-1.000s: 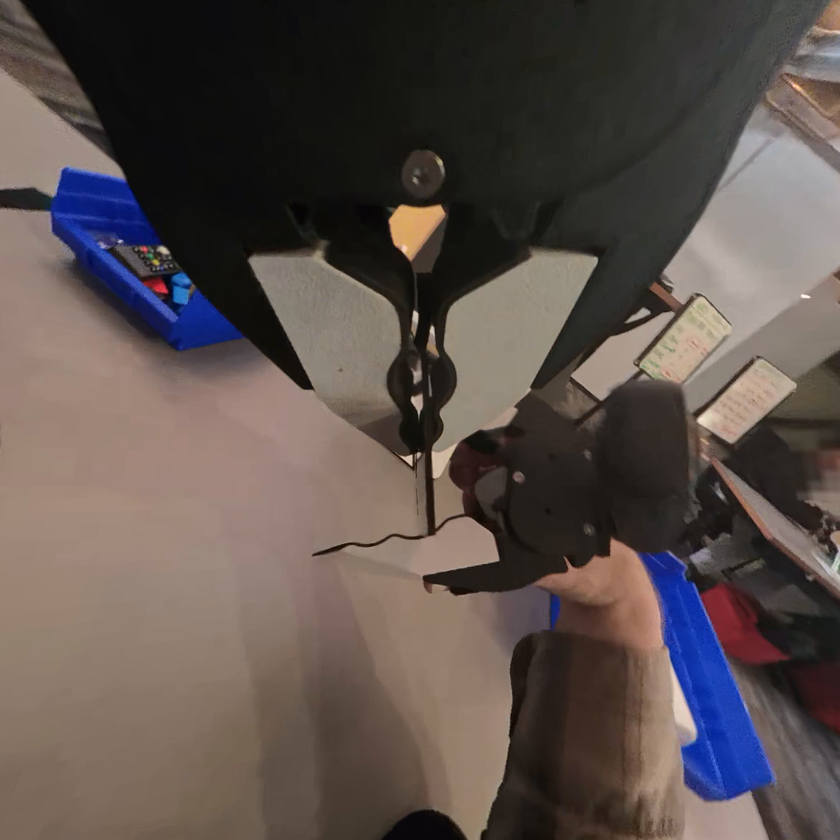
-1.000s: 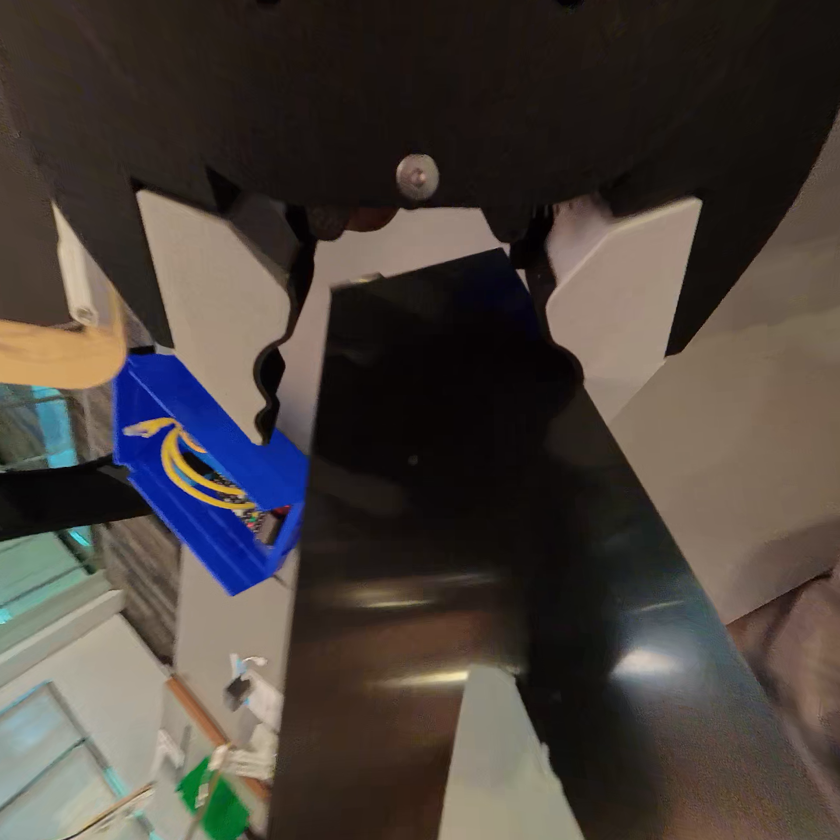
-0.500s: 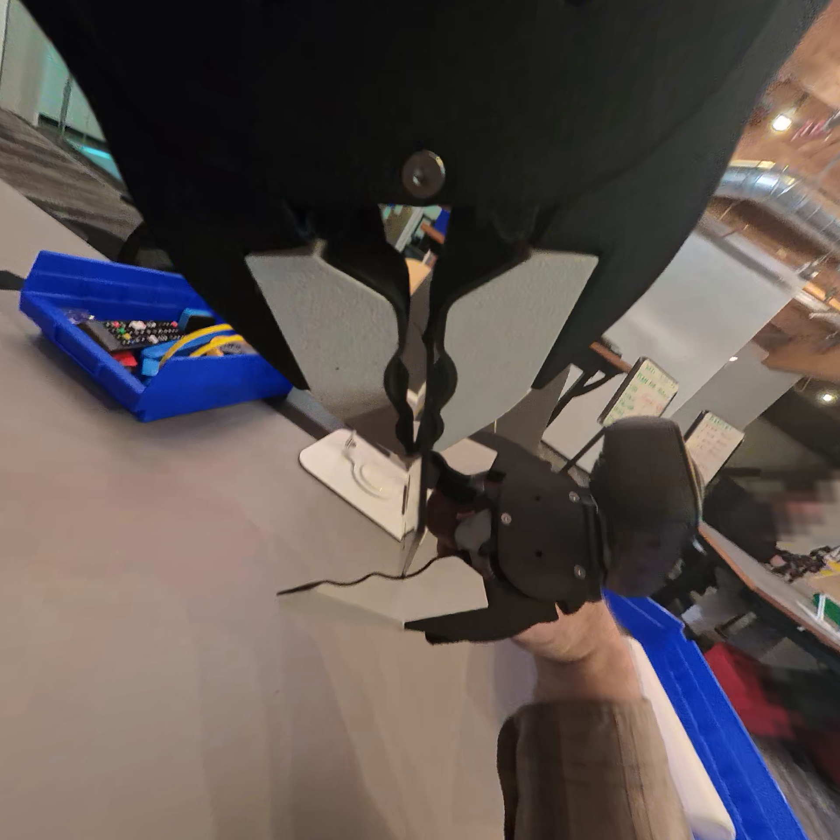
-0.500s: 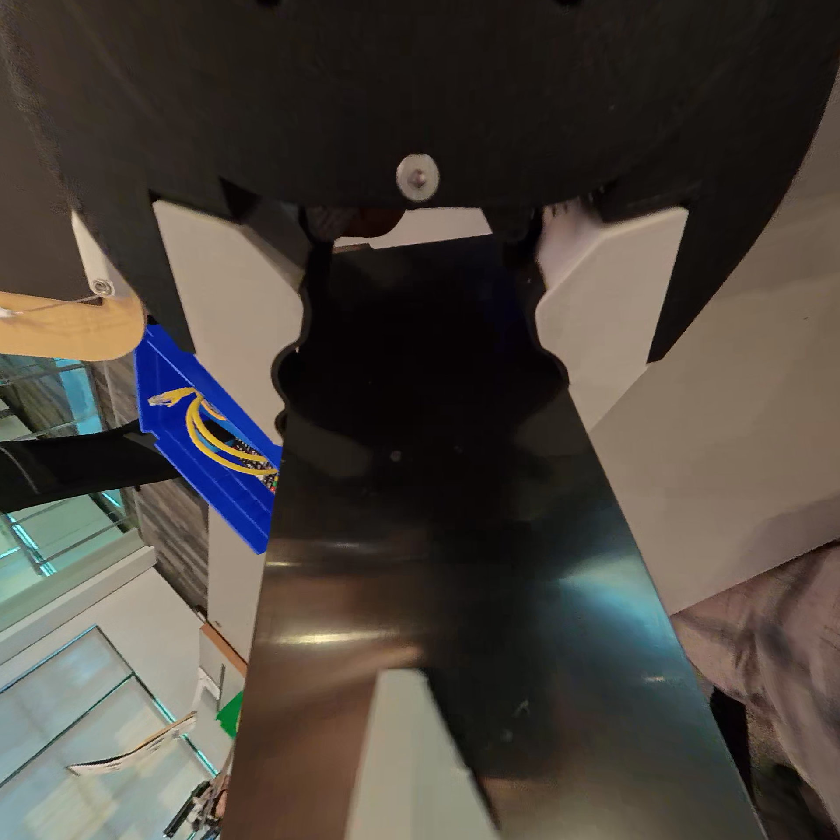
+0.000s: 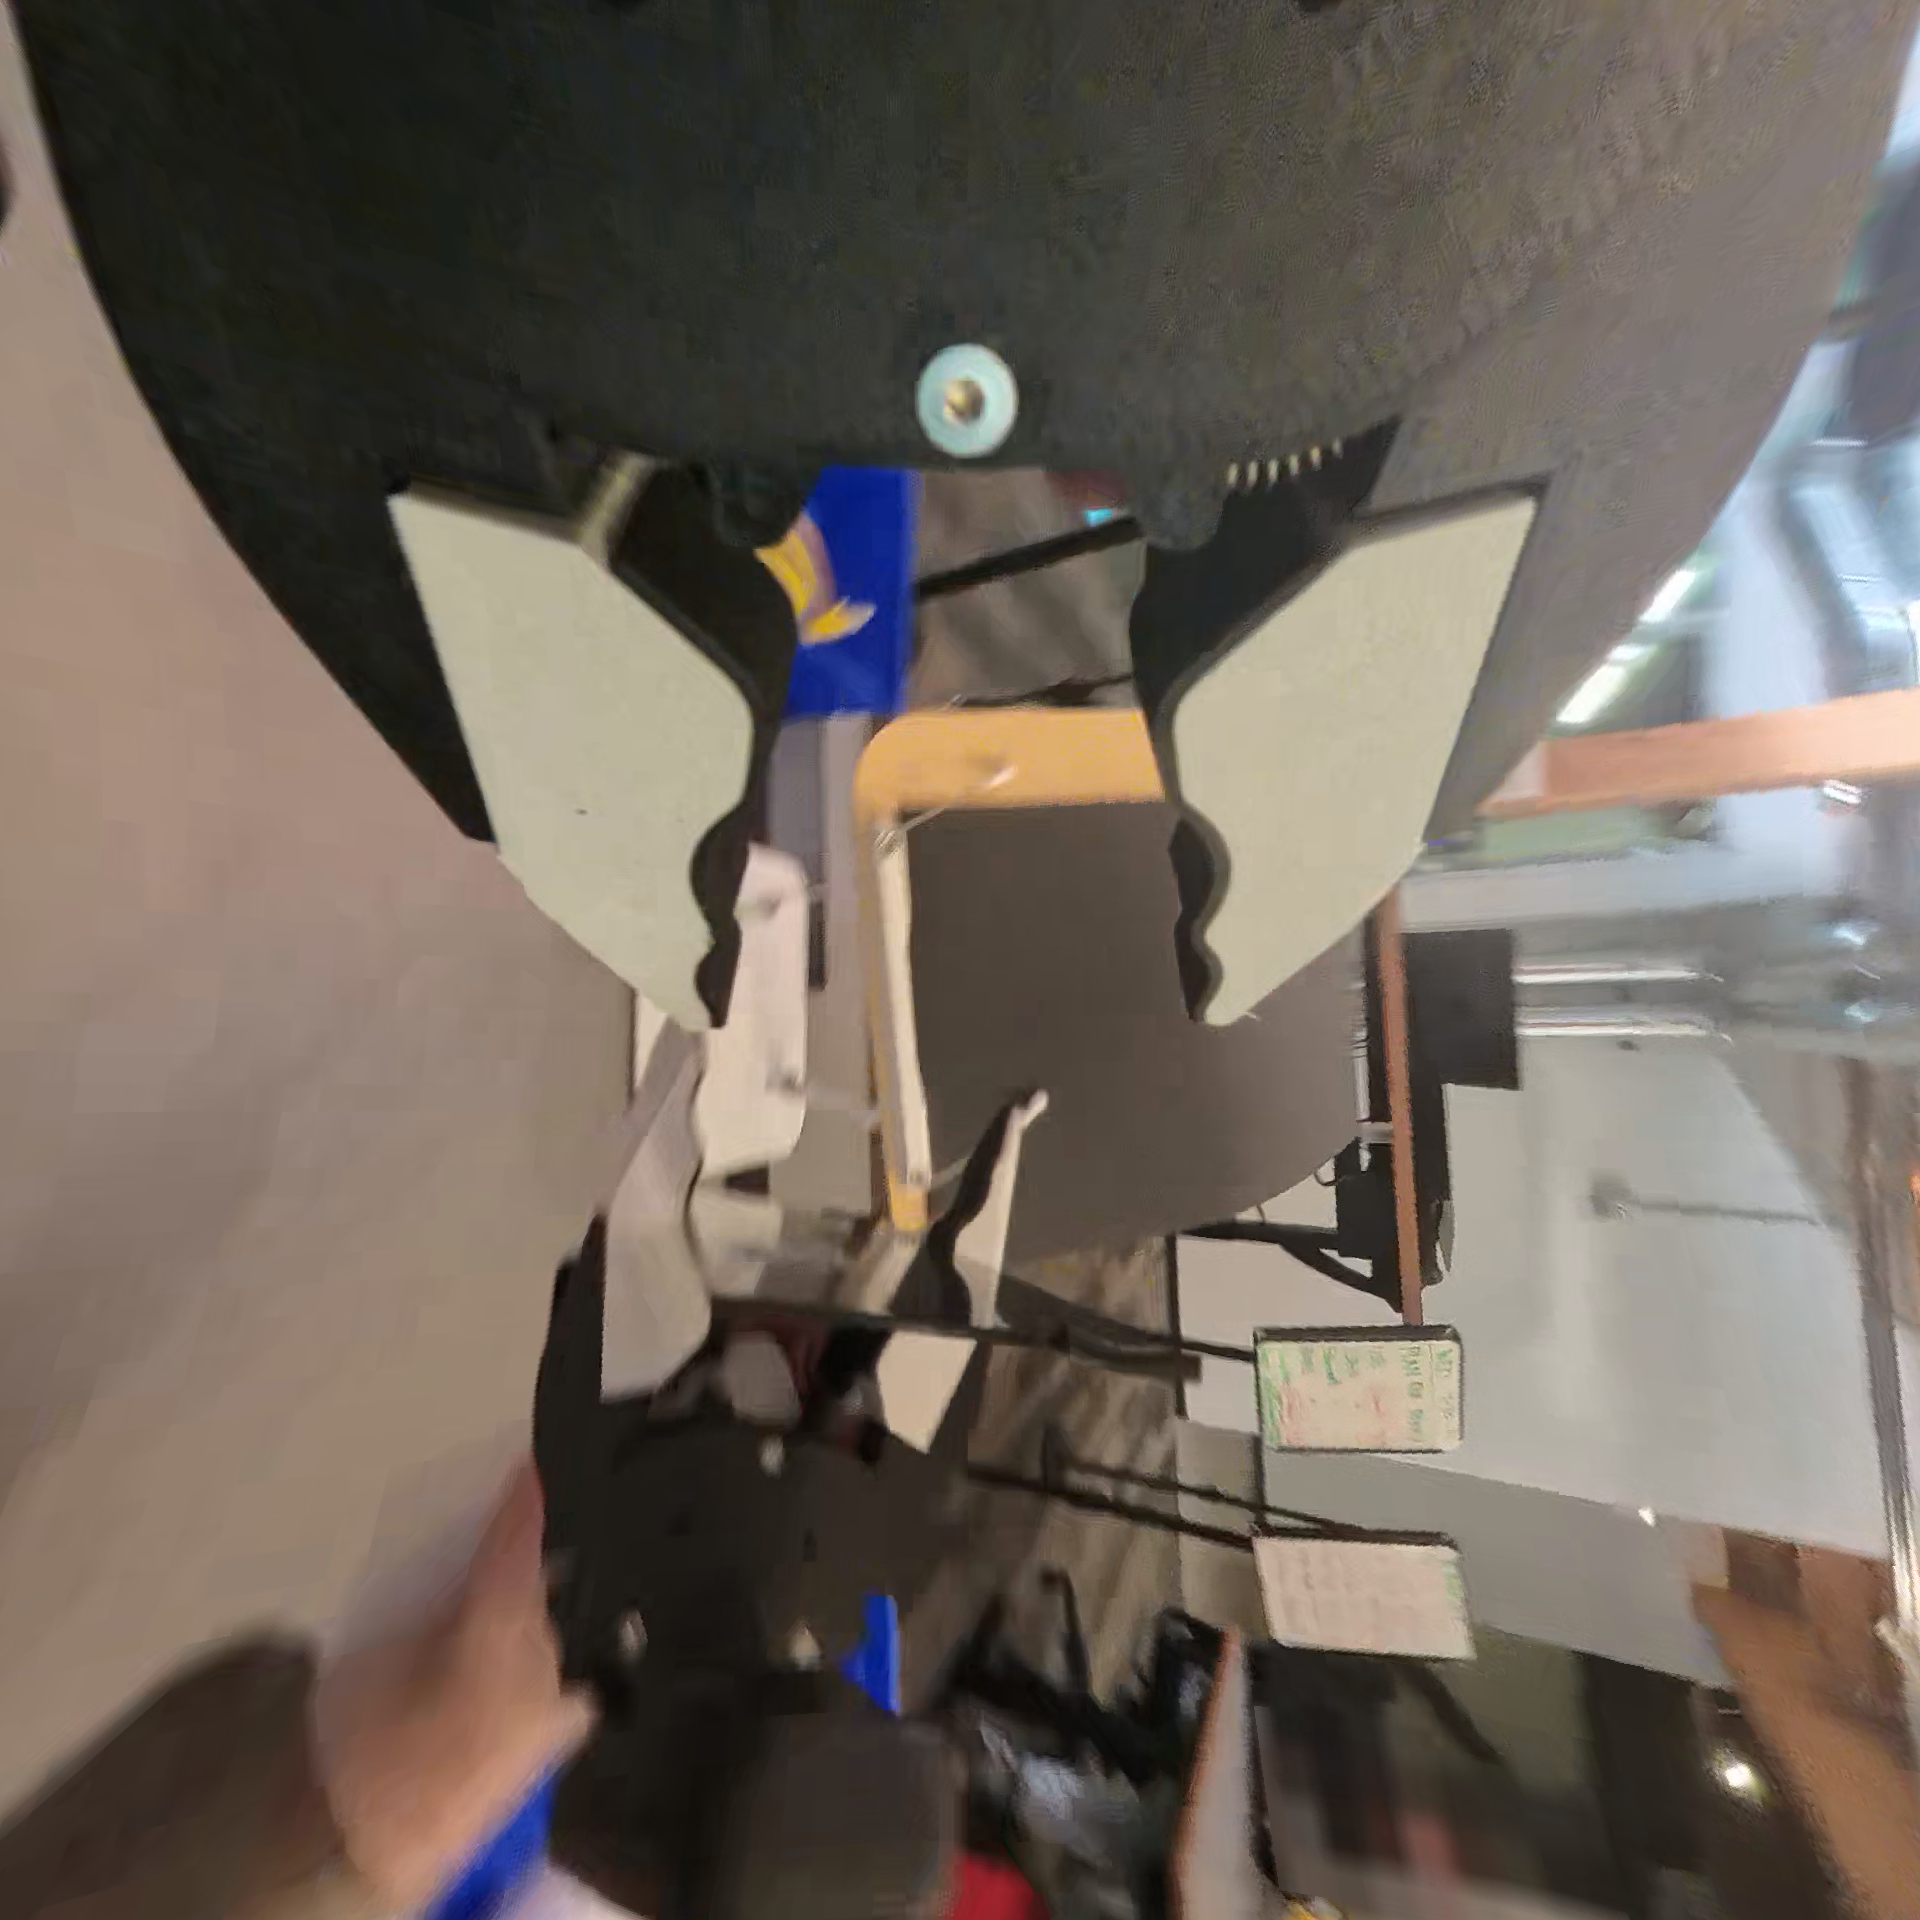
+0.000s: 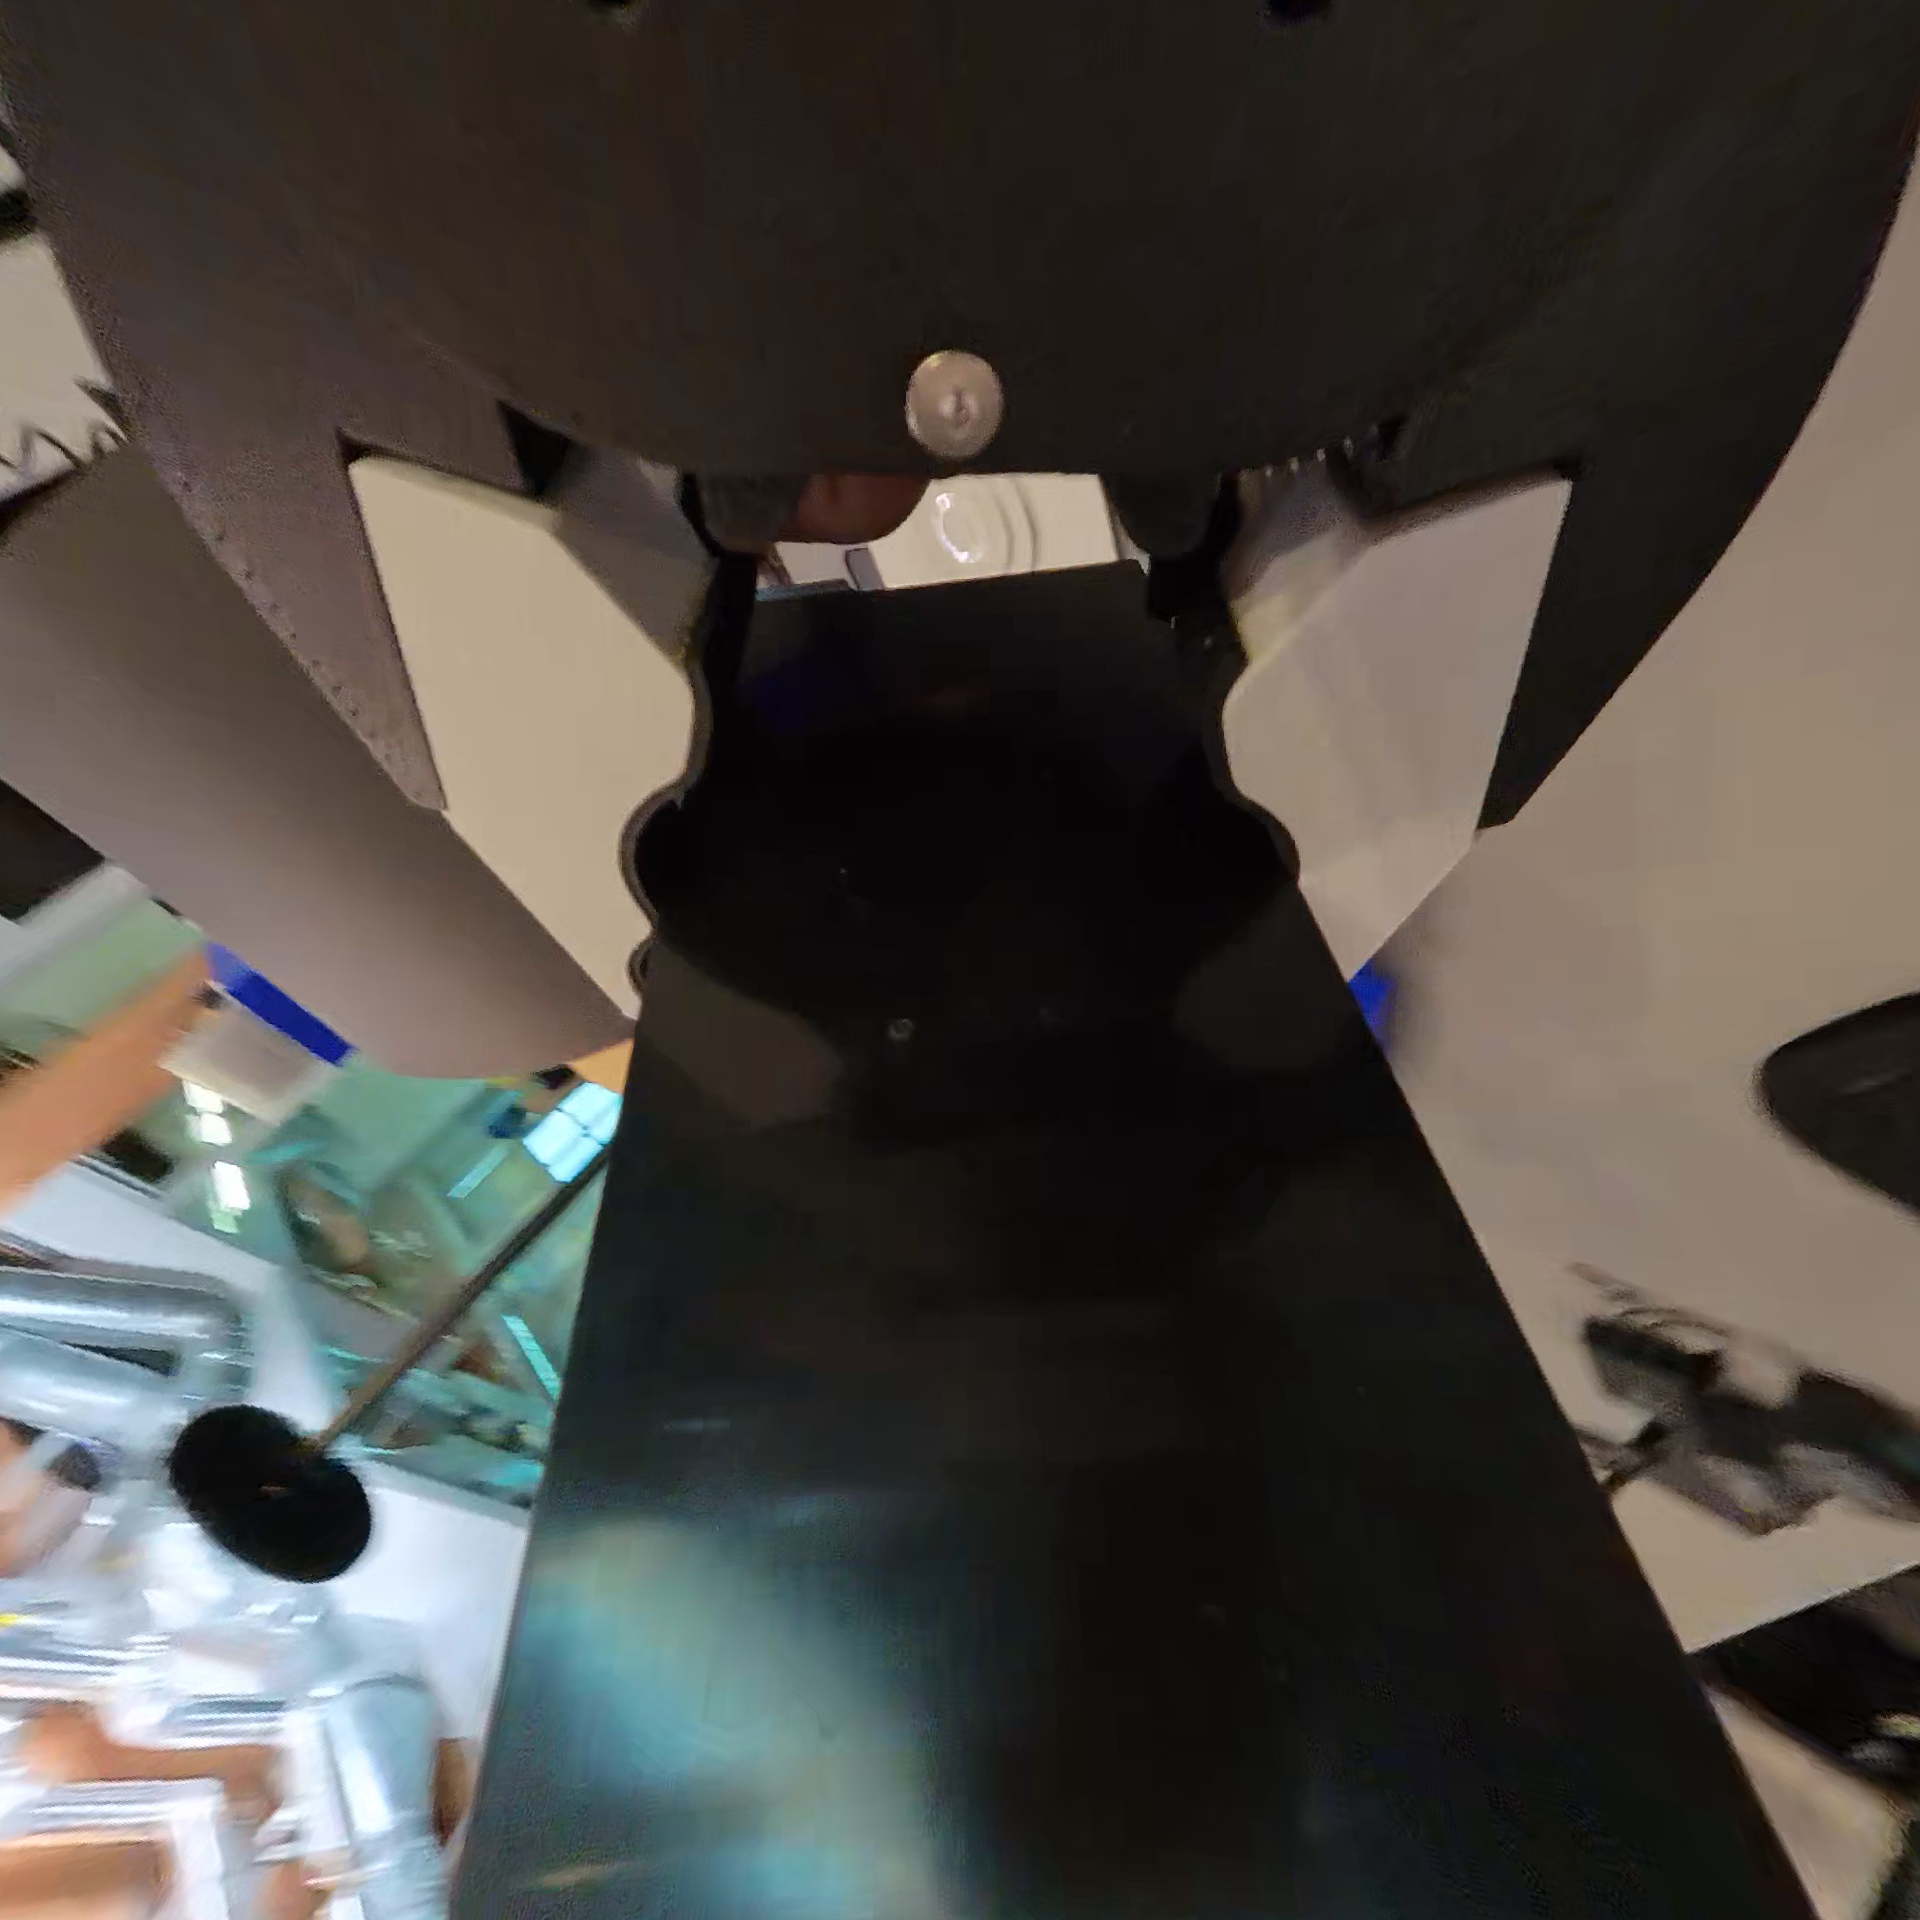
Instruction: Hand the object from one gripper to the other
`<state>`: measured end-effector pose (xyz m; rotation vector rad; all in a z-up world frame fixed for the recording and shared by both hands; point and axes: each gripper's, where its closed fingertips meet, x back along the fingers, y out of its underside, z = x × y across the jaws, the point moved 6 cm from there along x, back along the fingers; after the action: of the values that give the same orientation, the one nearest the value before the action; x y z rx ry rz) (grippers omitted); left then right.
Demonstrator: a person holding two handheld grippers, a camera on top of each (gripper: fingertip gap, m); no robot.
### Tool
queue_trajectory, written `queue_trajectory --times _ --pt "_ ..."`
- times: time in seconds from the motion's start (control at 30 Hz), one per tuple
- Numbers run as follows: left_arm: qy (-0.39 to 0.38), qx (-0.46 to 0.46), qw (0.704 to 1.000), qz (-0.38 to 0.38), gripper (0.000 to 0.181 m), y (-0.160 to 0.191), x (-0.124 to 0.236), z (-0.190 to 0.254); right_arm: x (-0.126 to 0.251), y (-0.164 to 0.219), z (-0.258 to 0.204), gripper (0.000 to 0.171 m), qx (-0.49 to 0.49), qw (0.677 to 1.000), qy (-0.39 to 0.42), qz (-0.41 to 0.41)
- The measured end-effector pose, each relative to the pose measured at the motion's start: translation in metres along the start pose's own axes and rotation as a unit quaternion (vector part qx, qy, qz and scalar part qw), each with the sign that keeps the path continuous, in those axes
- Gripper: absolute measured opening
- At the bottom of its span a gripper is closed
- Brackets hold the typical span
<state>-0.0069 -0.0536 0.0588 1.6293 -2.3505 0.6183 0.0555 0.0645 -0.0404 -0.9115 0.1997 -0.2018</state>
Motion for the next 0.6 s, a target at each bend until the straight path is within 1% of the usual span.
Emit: queue_trajectory --times 0.07,0.17,0.2,0.3,0.33,0.4,0.43,0.47,0.5,0.53,0.57,0.6 --pt "-0.02 0.092 0.993 0.068 0.082 -0.004 -0.004 0.004 0.001 -0.002 0.014 0.106 -0.009 0.997 0.08 0.005" --pt "-0.044 0.187 0.971 0.143 0.082 -0.012 -0.017 0.013 0.002 -0.004 0.023 0.107 -0.026 0.984 0.175 0.01" --pt "-0.056 0.217 0.96 0.166 0.08 -0.014 -0.022 0.014 0.001 -0.004 0.022 0.107 -0.025 0.981 0.194 0.01" --pt "-0.107 0.268 0.933 0.216 0.062 -0.017 -0.031 0.011 -0.006 -0.003 0.011 0.107 -0.007 0.975 0.222 0.004" --pt "-0.12 0.269 0.929 0.222 0.051 -0.016 -0.033 0.01 -0.009 -0.003 0.007 0.107 -0.003 0.974 0.226 0.002" --pt "-0.136 0.266 0.926 0.232 0.018 -0.014 -0.035 0.009 -0.012 -0.004 0.002 0.107 -0.002 0.972 0.234 0.003" --pt "-0.139 0.266 0.924 0.236 0.012 -0.013 -0.035 0.008 -0.013 -0.004 0.001 0.107 -0.006 0.971 0.239 0.006" --pt "-0.125 0.266 0.926 0.238 0.007 -0.014 -0.036 0.01 -0.014 -0.003 0.0 0.107 -0.007 0.972 0.234 0.003" --pt "-0.12 0.257 0.929 0.236 0.004 -0.014 -0.036 0.01 -0.016 -0.003 -0.001 0.105 -0.003 0.976 0.217 0.004" --pt "-0.126 0.224 0.939 0.229 0.004 -0.014 -0.034 0.009 -0.017 -0.003 -0.004 0.103 0.005 0.98 0.196 0.012" --pt "-0.112 0.182 0.951 0.223 0.003 -0.016 -0.032 0.01 -0.017 -0.005 -0.007 0.097 0.014 0.986 0.166 0.02" --pt "-0.092 0.149 0.96 0.217 0.002 -0.018 -0.03 0.011 -0.018 -0.008 -0.011 0.107 0.021 0.992 0.124 0.028"
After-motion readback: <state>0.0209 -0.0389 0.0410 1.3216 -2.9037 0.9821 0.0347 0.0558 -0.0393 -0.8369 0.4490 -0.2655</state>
